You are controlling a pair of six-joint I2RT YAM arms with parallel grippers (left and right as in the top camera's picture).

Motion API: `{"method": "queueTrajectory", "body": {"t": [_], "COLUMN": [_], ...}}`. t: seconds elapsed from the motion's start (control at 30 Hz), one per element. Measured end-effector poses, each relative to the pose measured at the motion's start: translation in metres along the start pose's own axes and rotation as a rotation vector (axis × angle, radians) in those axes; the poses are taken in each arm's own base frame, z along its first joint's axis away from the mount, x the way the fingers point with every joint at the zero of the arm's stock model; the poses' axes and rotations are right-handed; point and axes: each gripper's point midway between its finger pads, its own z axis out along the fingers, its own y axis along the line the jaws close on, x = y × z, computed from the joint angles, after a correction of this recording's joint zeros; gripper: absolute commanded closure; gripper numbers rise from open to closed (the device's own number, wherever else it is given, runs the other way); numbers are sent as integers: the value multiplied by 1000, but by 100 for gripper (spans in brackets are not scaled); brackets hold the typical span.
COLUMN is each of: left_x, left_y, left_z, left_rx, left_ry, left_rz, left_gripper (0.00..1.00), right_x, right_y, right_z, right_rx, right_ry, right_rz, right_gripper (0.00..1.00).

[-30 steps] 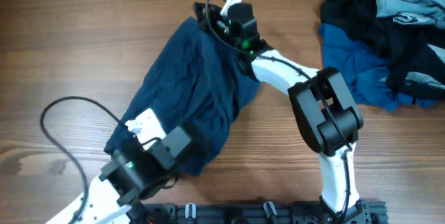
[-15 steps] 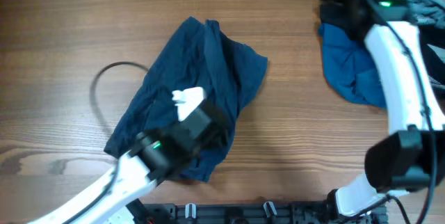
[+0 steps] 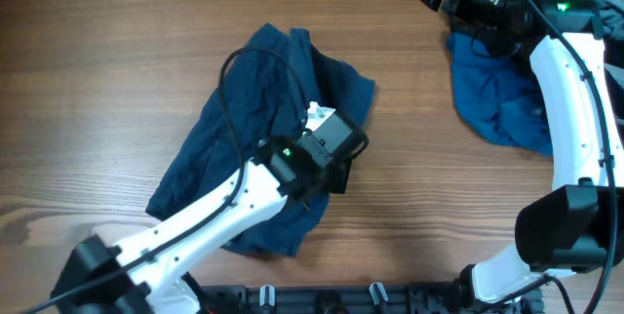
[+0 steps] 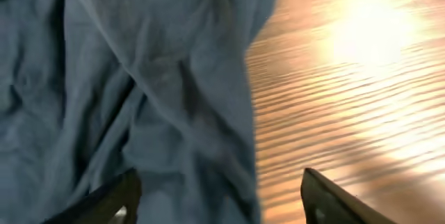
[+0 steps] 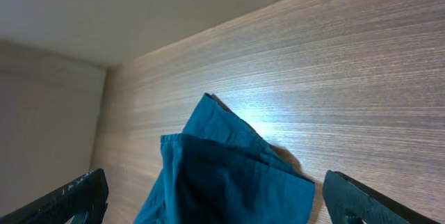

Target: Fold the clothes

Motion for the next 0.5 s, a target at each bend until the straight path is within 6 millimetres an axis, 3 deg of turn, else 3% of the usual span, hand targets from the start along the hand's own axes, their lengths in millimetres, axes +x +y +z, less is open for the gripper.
{"method": "queueTrajectory", "body": {"t": [0.13,0.33,0.5], "left_x": [13,-5,8], "left_y": [11,9,25], "left_z": [22,19,34], "left_rx": [-87,-117,-217], "left_ry": [85,50,123], "left_rz": [96,169,216], "left_gripper": [14,23,27], "right_x": [0,1,0], "right_y": [-5,-12,-14], "right_z": [-2,-6,-7], "right_rx": [9,23,26], "right_ry": [1,8,6], "right_rz": [5,10,11], "right_gripper": [0,0,0]}}
